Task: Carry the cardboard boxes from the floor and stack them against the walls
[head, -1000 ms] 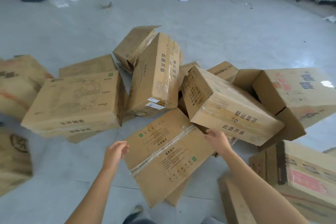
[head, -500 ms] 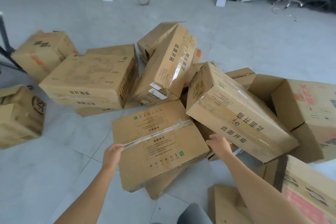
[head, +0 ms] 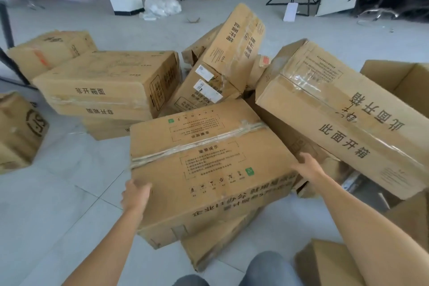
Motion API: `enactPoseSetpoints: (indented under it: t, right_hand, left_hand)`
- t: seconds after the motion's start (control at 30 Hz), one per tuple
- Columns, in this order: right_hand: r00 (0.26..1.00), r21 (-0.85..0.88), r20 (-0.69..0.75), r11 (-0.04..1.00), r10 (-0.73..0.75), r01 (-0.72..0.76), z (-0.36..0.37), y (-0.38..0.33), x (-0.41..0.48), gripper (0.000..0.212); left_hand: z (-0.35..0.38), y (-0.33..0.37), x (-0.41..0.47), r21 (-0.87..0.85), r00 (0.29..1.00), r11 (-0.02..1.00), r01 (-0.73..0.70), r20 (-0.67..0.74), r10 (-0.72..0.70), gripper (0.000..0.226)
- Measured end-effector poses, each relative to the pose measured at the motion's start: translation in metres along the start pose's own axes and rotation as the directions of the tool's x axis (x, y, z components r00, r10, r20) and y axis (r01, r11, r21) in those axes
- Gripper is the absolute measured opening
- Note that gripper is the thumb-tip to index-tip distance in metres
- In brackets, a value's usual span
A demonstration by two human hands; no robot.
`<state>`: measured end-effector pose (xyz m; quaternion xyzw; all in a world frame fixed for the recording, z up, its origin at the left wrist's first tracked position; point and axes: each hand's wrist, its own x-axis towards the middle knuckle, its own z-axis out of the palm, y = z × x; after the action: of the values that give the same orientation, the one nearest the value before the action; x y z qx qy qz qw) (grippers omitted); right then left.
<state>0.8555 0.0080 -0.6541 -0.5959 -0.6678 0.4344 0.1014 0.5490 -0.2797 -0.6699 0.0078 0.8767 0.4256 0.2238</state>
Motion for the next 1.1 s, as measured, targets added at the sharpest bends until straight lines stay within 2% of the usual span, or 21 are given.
enactPoseSetpoints:
  t: [0.07, 0.13, 0.23, 0.33, 0.47, 0.57, 0.63, 0.7, 0.73, 0.87, 0.97, 1.1]
  right_hand:
    - [1.000, 0.068, 0.016, 0.998, 0.018, -0.019, 0.013, 0.007, 0.005, 0.070]
    - [1.000, 0.133, -0.009, 0.991, 0.027, -0.025, 0.022, 0.011, 0.007, 0.070]
    - [0.997, 0.216, -0.061, 0.976, 0.043, -0.029, 0.032, 0.020, 0.004, 0.070]
    - [0.993, 0.257, -0.106, 0.966, 0.041, -0.012, 0.037, 0.022, -0.003, 0.072]
    - [0.975, 0.211, -0.212, 0.971, -0.069, 0.114, 0.029, 0.005, -0.012, 0.073]
    - [0.940, 0.209, -0.289, 0.947, -0.180, 0.246, 0.021, -0.019, -0.022, 0.062]
    - [0.911, 0.231, -0.336, 0.916, -0.240, 0.327, 0.017, -0.036, -0.026, 0.058]
    - [0.894, 0.243, -0.350, 0.894, -0.280, 0.375, 0.011, -0.055, -0.030, 0.055]
    - [0.895, 0.242, -0.335, 0.891, -0.294, 0.384, 0.007, -0.066, -0.034, 0.054]
    - [0.937, 0.237, -0.203, 0.915, -0.283, 0.328, -0.016, -0.109, -0.054, 0.055]
    - [0.965, 0.179, -0.082, 0.949, -0.249, 0.260, -0.038, -0.148, -0.069, 0.061]
    - [0.969, 0.073, 0.032, 0.968, -0.243, 0.240, -0.066, -0.204, -0.096, 0.062]
  left_hand:
    - [-0.002, -0.009, -0.004, -0.104, 1.000, 0.994, -0.020, -0.007, 0.019, 0.058]
    - [-0.003, -0.019, -0.005, -0.190, 1.000, 0.982, 0.022, -0.017, -0.026, 0.055]
    - [-0.005, -0.036, -0.013, -0.291, 0.998, 0.955, 0.056, 0.005, -0.057, 0.037]
    - [-0.007, -0.043, -0.027, -0.412, 1.000, 0.911, 0.013, 0.011, -0.009, 0.018]
    - [-0.025, -0.029, -0.035, -0.600, 0.995, 0.795, -0.088, -0.012, 0.102, 0.007]
    - [-0.044, -0.015, -0.032, -0.699, 0.987, 0.703, -0.135, -0.031, 0.158, 0.026]
    - [-0.059, -0.005, -0.027, -0.741, 0.981, 0.655, -0.149, -0.029, 0.191, 0.014]
    - [-0.075, 0.008, -0.025, -0.730, 0.979, 0.661, -0.173, -0.052, 0.198, 0.002]
    - [-0.085, 0.013, -0.023, -0.711, 0.979, 0.679, -0.180, -0.065, 0.192, 0.007]
    - [-0.130, 0.055, -0.050, -0.646, 0.989, 0.749, -0.144, -0.059, 0.139, 0.050]
    - [-0.170, 0.083, -0.067, -0.570, 0.996, 0.817, -0.091, -0.039, 0.084, 0.020]
    - [-0.222, 0.114, -0.091, -0.462, 0.998, 0.887, -0.015, -0.064, -0.016, 0.045]
